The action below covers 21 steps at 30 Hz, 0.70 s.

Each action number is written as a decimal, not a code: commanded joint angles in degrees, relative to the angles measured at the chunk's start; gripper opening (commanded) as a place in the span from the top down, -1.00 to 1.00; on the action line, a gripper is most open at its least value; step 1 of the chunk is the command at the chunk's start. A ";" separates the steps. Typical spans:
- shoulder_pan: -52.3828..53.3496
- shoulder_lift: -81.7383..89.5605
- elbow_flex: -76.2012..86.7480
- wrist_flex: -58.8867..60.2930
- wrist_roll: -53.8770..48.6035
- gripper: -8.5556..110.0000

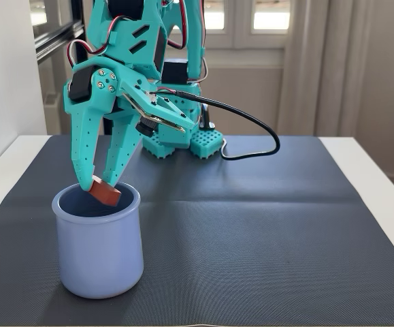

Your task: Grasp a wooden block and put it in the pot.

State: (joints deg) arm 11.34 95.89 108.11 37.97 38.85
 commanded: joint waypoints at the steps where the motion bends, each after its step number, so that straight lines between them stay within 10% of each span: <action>1: 0.00 2.90 -0.88 -0.18 -0.44 0.84; 21: -1.67 3.78 -1.23 -0.09 -1.23 0.86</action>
State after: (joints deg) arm 11.25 96.33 108.11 37.97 38.41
